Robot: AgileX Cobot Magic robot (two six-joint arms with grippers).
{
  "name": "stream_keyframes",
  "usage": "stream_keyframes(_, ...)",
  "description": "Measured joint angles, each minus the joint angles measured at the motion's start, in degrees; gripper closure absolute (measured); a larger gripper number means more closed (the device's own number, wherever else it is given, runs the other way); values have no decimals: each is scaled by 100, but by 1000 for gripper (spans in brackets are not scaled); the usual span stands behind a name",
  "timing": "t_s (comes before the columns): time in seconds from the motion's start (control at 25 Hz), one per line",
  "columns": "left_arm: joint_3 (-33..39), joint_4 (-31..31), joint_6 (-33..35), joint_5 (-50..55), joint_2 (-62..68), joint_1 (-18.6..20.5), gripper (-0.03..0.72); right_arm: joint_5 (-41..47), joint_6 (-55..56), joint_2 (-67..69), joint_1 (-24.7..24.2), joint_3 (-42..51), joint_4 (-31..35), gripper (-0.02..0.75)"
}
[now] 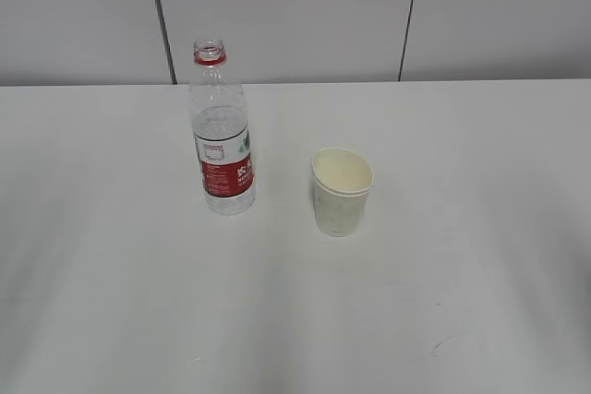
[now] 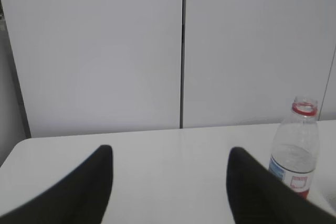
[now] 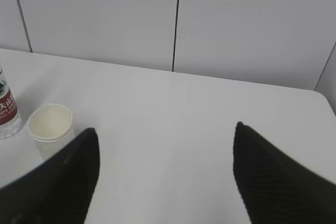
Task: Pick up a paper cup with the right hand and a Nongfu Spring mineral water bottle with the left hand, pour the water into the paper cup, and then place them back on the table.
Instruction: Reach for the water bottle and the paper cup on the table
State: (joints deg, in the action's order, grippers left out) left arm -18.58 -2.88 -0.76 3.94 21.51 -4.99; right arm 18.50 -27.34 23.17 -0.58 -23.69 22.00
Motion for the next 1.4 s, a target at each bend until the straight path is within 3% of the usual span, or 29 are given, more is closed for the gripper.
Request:
stream_keyframes(0.32,0,0,0,-1910,1983,0,262,-1208,-217,1887,73,0,364,150)
stream_keyframes(0.76,0,-31,-132,-3480,3949,0,263,-3197,-142,4638,794,-594,68,150)
stream_keyframes(0.88,0,-278,-189,-3758,4384,0,263,-3908,490,5297,951,-652,-591,150)
stream_keyframes(1.12,0,-903,-594,-4373,5209,0,263,-5024,2039,6501,981,-681,-2841,150)
stream_keyframes(1.28,0,-1129,-683,-4440,5826,0,265,-5558,2323,7202,981,-695,-3699,150)
stream_keyframes(1.4,0,-1369,-729,-4707,6231,0,265,-5935,2382,7612,981,-705,-3964,150)
